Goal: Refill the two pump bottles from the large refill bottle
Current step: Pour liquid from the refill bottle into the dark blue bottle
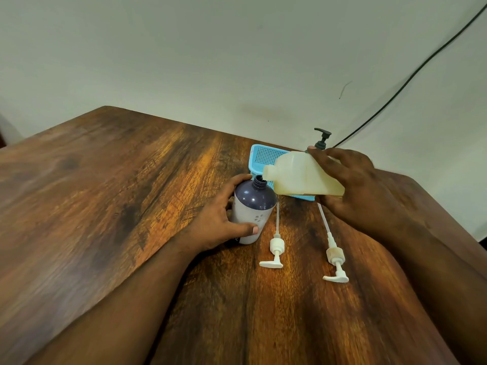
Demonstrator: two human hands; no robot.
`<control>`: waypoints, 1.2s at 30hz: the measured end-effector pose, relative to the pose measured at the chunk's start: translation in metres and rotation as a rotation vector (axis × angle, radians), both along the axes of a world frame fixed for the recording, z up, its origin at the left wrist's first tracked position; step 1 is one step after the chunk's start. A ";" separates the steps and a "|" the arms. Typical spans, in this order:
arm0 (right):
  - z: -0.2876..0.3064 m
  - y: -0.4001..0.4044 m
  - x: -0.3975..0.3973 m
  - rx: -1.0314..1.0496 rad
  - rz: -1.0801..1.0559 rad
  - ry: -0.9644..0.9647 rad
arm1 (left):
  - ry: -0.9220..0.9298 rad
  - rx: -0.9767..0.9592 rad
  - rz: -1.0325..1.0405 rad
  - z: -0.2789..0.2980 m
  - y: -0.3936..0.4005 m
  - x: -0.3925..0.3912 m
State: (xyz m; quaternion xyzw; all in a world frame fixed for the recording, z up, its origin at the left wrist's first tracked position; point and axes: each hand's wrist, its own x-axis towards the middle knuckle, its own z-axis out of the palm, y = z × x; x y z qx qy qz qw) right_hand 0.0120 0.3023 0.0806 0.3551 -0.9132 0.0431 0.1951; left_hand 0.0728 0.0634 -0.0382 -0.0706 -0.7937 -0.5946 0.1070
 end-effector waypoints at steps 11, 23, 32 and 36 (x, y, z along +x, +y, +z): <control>0.001 -0.002 0.002 0.002 -0.016 -0.013 | -0.006 0.010 -0.002 -0.001 0.000 -0.001; 0.000 0.000 -0.002 0.011 -0.009 -0.001 | -0.005 0.038 -0.014 -0.001 0.001 -0.002; -0.001 0.000 -0.001 0.017 -0.023 -0.004 | 0.041 0.023 0.029 -0.002 0.000 -0.001; 0.001 -0.001 -0.001 0.018 -0.028 -0.011 | 0.033 0.028 0.027 0.002 0.000 0.001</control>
